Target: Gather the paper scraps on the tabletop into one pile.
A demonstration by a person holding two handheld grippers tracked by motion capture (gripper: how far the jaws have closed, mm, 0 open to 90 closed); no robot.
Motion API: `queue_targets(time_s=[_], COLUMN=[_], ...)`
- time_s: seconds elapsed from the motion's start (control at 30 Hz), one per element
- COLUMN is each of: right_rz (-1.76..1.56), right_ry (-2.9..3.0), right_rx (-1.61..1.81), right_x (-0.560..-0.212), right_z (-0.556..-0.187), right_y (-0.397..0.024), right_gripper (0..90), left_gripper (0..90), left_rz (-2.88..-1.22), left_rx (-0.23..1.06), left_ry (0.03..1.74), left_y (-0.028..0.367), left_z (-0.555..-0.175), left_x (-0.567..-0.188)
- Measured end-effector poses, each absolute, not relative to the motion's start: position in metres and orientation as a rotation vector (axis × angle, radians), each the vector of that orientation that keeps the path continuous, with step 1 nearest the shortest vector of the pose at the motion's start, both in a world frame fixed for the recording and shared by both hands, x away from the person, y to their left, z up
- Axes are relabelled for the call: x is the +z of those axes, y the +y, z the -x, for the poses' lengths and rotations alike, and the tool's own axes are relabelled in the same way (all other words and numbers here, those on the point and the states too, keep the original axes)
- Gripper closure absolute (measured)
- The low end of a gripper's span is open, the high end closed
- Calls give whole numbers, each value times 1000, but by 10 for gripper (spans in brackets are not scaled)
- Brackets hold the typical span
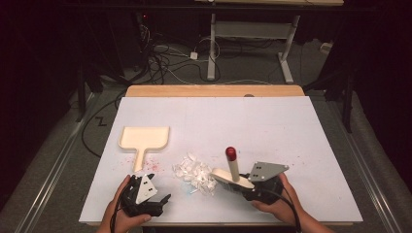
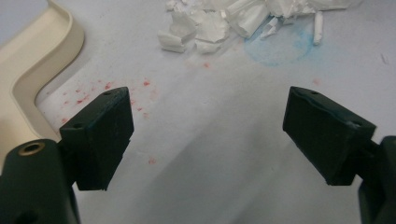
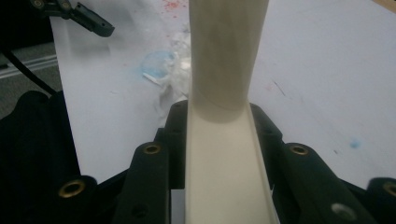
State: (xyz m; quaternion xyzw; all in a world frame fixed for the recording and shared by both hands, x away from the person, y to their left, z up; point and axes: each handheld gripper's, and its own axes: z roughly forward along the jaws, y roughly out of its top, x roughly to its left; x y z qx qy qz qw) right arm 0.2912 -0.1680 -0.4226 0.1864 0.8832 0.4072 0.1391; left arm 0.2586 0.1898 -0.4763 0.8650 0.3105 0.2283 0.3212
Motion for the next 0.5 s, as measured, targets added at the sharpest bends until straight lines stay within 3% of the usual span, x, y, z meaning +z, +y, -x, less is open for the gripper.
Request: queue_targets(time_s=[0.27, 0.5], right_rz=[-520, -532], right_ry=[2519, 2476], right_rx=[1181, 1261], right_x=[-432, -419], right_z=[-302, -305], right_y=[-126, -135], right_gripper=[680, 680], left_gripper=[155, 155], left_rz=[-2261, -2268], left_rx=[594, 590], left_ry=[823, 822], left_y=[193, 193], left_z=[-258, -258], left_x=[-476, -477])
